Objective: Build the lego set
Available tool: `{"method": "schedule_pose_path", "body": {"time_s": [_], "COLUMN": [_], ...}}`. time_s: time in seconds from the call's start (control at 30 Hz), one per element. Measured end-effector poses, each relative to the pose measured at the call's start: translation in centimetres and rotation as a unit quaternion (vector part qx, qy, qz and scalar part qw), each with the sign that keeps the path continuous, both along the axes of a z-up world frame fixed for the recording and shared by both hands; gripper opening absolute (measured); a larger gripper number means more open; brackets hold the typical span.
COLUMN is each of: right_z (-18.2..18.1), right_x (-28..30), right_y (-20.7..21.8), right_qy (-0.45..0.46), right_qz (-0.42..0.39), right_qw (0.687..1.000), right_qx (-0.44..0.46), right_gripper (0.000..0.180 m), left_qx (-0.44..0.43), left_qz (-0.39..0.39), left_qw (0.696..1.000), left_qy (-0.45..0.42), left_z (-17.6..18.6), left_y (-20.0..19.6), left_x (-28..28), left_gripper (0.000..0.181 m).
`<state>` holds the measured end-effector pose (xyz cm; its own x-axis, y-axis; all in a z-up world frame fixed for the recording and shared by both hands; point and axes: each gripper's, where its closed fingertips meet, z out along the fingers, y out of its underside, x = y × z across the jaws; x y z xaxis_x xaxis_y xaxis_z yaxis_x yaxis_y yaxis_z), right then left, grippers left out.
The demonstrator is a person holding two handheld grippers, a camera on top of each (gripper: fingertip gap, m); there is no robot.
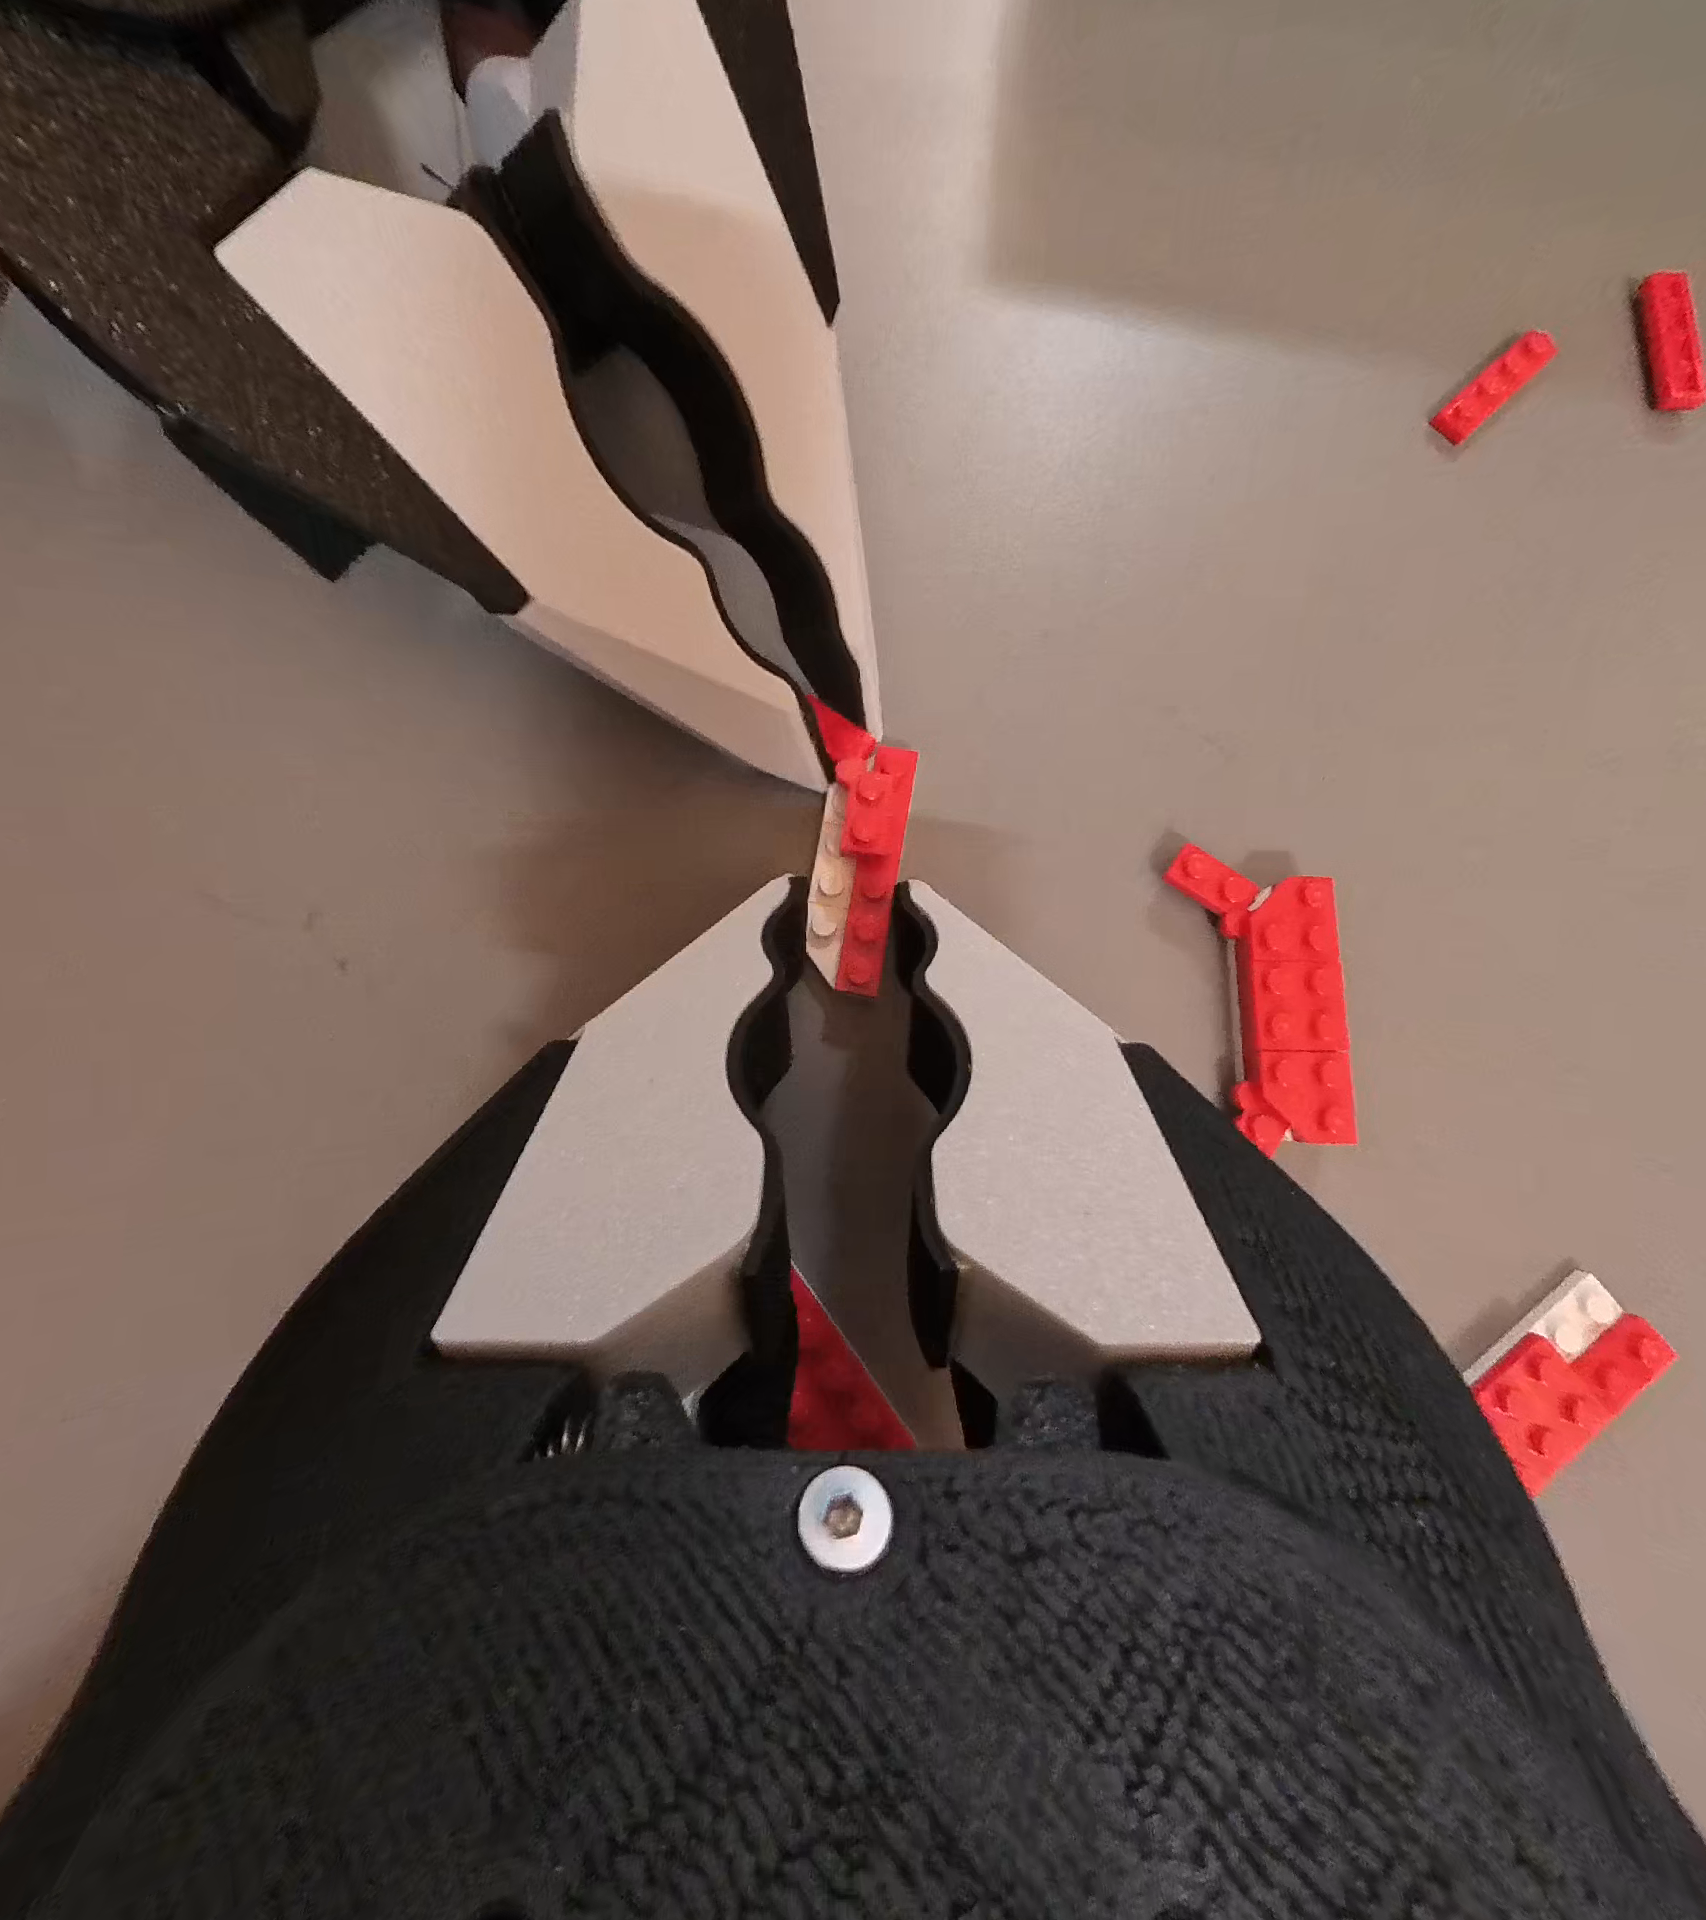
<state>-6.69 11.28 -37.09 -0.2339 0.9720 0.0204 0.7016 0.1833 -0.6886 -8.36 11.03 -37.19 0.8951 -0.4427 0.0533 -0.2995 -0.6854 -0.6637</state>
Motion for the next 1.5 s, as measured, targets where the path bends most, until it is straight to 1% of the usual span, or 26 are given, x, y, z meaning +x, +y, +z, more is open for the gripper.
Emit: {"method": "schedule_pose_path", "body": {"time_s": [0.57, 0.9, 1.5], "right_z": [0.0, -0.01, 0.0], "right_x": [-0.04, -0.16, -0.27], "right_y": [0.04, 0.05, 0.05], "right_qy": [0.001, -0.004, -0.005], "right_qz": [-0.006, -0.023, -0.03], "right_qw": [1.0, 1.0, 0.999], "right_qx": [-0.007, -0.015, -0.022], "right_gripper": [0.014, 0.014, 0.014], "left_qx": [-0.009, -0.02, -0.052], "left_qz": [-0.01, -0.015, -0.012], "left_qw": [1.0, 0.997, 0.993], "left_qy": [0.025, 0.069, 0.103], "left_z": [-0.07, -0.08, -0.13], "left_y": [-0.46, -0.39, -0.43], "left_x": [0.14, -0.09, -0.35], "left_gripper": [0.006, 0.006, 0.006]}}
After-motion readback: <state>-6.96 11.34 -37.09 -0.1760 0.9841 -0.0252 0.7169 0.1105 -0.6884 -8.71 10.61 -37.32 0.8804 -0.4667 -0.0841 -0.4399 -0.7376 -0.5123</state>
